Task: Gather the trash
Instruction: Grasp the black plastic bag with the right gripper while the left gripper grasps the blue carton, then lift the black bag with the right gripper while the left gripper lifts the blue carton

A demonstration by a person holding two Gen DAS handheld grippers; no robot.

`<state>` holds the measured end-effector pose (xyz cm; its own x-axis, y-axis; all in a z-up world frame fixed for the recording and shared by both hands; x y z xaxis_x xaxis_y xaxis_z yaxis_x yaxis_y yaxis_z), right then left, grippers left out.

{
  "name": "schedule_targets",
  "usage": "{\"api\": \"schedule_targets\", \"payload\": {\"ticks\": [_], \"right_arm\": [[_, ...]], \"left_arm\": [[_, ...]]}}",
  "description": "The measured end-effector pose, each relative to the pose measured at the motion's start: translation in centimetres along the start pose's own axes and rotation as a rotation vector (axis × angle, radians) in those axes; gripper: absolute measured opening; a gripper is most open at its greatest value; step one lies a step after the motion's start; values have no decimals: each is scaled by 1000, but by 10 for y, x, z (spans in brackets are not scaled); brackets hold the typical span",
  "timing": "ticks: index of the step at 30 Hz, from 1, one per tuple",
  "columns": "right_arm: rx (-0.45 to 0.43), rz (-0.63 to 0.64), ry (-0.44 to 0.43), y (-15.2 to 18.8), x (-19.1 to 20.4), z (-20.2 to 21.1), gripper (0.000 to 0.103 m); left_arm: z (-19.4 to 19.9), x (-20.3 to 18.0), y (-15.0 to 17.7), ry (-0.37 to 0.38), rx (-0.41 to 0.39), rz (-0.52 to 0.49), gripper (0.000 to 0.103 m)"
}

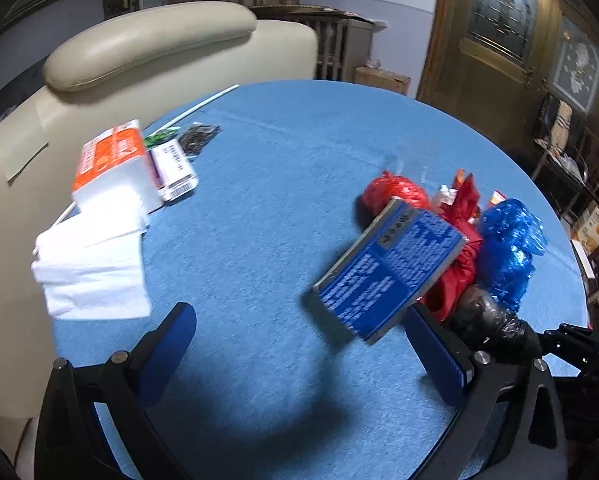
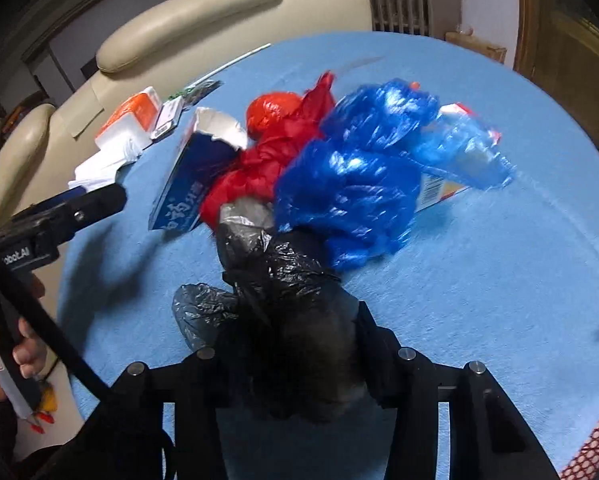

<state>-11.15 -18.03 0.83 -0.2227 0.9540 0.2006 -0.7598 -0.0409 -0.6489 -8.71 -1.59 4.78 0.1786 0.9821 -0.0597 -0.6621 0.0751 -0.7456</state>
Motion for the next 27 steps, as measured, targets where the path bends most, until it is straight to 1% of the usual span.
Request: {"api": "schedule_targets", "payload": {"ticks": [2,4,5,8,11,13,15,17,19,20,21,22,23,25,27], "right_arm": [[-8,11,-6,3,4,4,43],[-17,8,-4,8,5,10,43],[-13,-3,-5,12,3,14,43],[-6,-29,-7,27,0,28,43],[-6,-57,-4,39,-7,42,43],[-13,-75,-1,43,-11,49,43],[-19,-79,2,42,-13,53,43],[-25,-87,-5,40,-13,55,43],[-32,-89,-13,37,-10,55,43],[-35,-90,-17,38,-9,56,43],[-38,-88,-23,37,-7,56,43],[-40,-84,-30,36,-3,57,43],[-41,-79,-37,36,0,56,43],[-43,-71,-49,36,6,57,43],[-44,-70,-57,38,8,59,43]], "left_arm": [[-5,-10,-3,28,0,-33,103],[-10,-21,-6,54,3,-67,103],[-15,-26,-7,79,8,-89,103],[-29,-36,-8,114,27,-143,103],[-40,-42,-8,145,46,-185,103],[-46,-45,-9,148,53,-216,103],[-51,-46,-9,155,62,-228,103],[-54,-44,-9,175,78,-204,103],[-56,-40,-9,188,88,-177,96],[-58,-37,-8,188,100,-165,83],[-58,-35,-5,186,112,-157,65],[-60,-32,-2,179,132,-147,64],[-60,-28,-1,172,135,-132,61],[-59,-24,-1,182,132,-106,61],[-55,-21,-1,172,120,-92,60]]}}
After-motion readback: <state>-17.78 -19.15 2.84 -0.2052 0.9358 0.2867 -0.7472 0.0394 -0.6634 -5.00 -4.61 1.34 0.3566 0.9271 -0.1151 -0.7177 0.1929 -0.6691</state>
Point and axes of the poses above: each gripper's, at about its wrist camera, not at the fingertips, and z roughly against the way its jaws point, x to its left, y to its underside, the point moved 2 cm from there along -z, roughly the way its jaws point, and after that the axes turned 9 degrees about -x, right-handed, at the moved point
